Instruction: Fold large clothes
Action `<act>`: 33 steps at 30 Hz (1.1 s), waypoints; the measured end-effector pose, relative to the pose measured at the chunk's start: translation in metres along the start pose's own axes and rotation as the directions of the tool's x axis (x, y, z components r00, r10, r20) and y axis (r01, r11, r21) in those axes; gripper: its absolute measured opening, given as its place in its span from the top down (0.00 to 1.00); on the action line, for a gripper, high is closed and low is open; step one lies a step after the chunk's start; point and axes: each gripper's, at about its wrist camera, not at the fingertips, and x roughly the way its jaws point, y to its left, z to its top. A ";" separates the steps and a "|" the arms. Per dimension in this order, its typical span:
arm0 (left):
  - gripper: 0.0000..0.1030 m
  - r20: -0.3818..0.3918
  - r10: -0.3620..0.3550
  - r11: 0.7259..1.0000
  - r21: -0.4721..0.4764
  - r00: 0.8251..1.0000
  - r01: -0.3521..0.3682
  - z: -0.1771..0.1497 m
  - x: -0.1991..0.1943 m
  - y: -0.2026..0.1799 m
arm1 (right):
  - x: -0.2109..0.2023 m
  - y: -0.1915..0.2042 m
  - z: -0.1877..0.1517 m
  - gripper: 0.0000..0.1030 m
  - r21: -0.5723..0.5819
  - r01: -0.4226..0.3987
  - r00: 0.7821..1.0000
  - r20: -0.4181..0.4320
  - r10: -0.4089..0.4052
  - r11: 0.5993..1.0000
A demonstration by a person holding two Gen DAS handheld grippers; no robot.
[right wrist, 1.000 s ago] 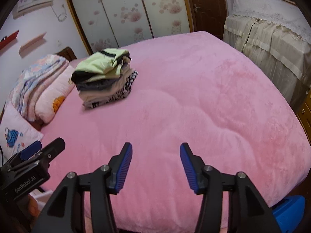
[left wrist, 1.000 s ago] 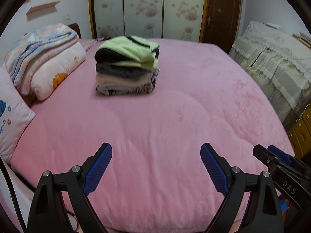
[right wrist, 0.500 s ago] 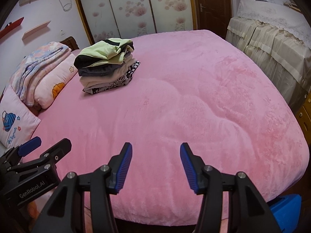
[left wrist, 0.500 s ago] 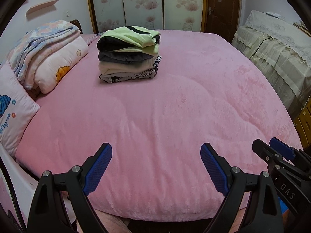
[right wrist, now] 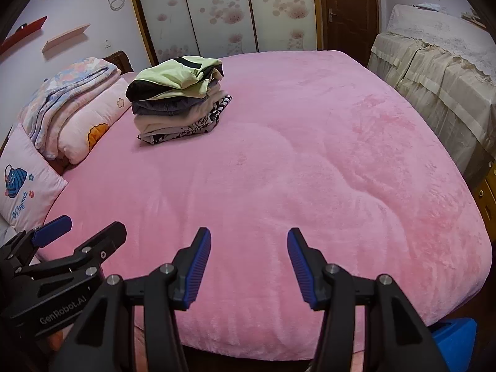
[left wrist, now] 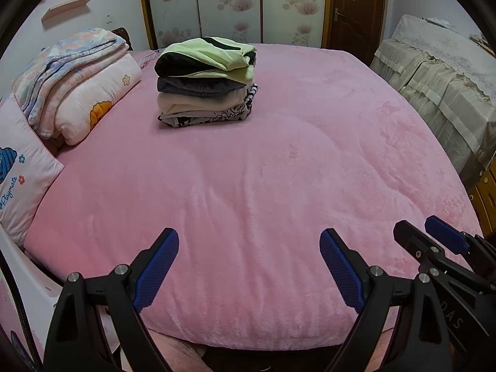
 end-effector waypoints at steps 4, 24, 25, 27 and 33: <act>0.11 -0.006 -0.004 1.000 0.001 1.000 0.004 0.000 0.001 -0.001 | 0.002 0.001 0.000 0.50 -0.001 -0.004 1.000 -0.009 0.004 1.000; 0.11 -0.029 -0.004 1.000 -0.008 1.000 0.004 0.000 0.006 -0.002 | -0.002 0.010 0.000 0.50 -0.003 0.007 1.000 0.006 -0.007 1.000; 0.11 -0.031 -0.004 1.000 -0.009 1.000 0.004 -0.001 0.006 -0.002 | -0.002 0.009 0.000 0.50 -0.004 0.007 1.000 0.006 -0.007 1.000; 0.11 -0.036 -0.004 1.000 -0.012 0.999 0.004 -0.001 0.006 -0.002 | -0.002 0.010 0.000 0.50 -0.001 0.006 1.000 0.006 -0.006 1.000; 0.11 -0.040 -0.003 1.000 -0.013 0.999 0.003 -0.002 0.007 -0.002 | -0.003 0.010 0.000 0.50 -0.002 0.006 1.000 0.005 -0.006 1.000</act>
